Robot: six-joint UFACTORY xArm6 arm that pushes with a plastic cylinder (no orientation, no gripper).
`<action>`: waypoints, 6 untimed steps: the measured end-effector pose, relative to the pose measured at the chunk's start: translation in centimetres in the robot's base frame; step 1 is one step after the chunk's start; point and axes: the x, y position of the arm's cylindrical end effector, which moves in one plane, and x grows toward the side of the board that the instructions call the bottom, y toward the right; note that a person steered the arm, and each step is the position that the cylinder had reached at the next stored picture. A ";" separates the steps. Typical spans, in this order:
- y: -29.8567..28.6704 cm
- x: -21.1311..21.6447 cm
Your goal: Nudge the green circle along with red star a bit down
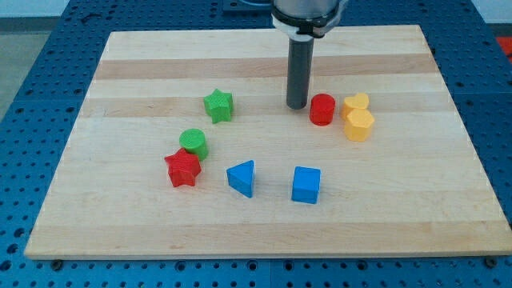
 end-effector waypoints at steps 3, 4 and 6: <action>-6.7 2.7; -10.1 5.5; -20.2 5.1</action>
